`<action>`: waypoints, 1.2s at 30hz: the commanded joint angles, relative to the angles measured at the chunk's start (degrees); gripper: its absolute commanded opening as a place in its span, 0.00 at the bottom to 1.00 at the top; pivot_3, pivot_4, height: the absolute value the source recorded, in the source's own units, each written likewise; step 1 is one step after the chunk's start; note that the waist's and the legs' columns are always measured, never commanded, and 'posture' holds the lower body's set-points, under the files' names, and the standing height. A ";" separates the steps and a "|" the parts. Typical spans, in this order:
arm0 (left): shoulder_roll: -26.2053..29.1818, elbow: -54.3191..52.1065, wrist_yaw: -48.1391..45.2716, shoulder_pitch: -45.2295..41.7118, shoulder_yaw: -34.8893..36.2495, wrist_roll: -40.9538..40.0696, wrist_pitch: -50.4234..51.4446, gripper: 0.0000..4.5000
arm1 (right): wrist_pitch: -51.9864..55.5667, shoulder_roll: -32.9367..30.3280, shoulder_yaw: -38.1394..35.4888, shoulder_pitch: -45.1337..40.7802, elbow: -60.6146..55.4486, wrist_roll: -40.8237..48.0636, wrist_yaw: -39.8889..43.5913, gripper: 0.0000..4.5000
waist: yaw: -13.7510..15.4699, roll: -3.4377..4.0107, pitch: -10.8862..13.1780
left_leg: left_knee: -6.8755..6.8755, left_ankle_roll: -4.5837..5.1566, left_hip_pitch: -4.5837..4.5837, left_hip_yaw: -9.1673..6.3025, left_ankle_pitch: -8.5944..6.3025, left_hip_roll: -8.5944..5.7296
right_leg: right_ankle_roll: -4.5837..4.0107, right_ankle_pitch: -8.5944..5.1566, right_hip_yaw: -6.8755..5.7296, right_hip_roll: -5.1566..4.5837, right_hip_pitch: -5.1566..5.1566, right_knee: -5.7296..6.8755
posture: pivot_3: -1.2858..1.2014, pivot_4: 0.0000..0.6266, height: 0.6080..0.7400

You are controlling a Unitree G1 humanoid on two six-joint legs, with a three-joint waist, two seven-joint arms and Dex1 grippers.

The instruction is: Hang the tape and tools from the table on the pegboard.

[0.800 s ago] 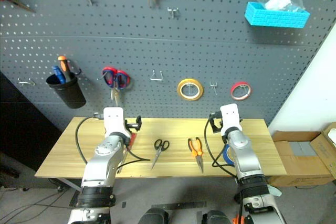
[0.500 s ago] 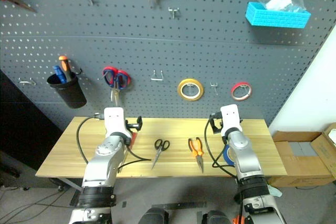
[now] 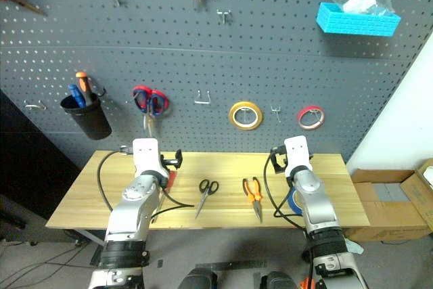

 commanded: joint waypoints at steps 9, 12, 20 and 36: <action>0.67 -5.30 -7.73 1.34 -2.79 -3.54 2.83 0.99 | 4.88 -3.04 0.88 3.03 -7.81 0.28 4.45 1.00 | -0.05 0.25 0.39 | -0.02 -0.01 -0.02 0.01 -0.01 0.00 | -0.01 -0.02 -0.01 -0.06 -0.01 -0.05 | 0.58 0.11 1.00; 4.07 -8.32 -19.23 2.34 -7.36 -7.30 4.72 0.99 | 12.22 -5.22 1.38 6.10 -13.46 1.52 7.71 1.00 | -0.08 0.52 1.22 | -0.02 -0.02 -0.04 -0.01 -0.02 0.00 | -0.03 -0.06 -0.05 -0.19 -0.03 -0.06 | 0.58 0.16 1.00; 15.32 -8.74 -43.98 1.40 -21.11 -7.84 -1.18 0.99 | 32.88 -9.58 2.59 8.97 -22.98 6.21 14.57 1.00 | -1.48 1.12 4.41 | -0.03 -0.02 -0.17 -0.03 -0.03 0.00 | -0.06 -0.08 -0.16 -0.50 -0.21 -0.04 | 0.56 0.30 1.00; 10.50 4.93 -51.23 -5.88 -30.29 0.62 -16.93 0.99 | 36.09 -11.50 2.54 0.55 -7.30 6.64 16.15 1.00 | -3.23 0.70 11.00 | 0.04 0.41 -1.59 0.12 -0.22 -0.07 | 0.57 -0.09 0.24 -0.16 -1.44 0.04 | 0.53 0.54 1.00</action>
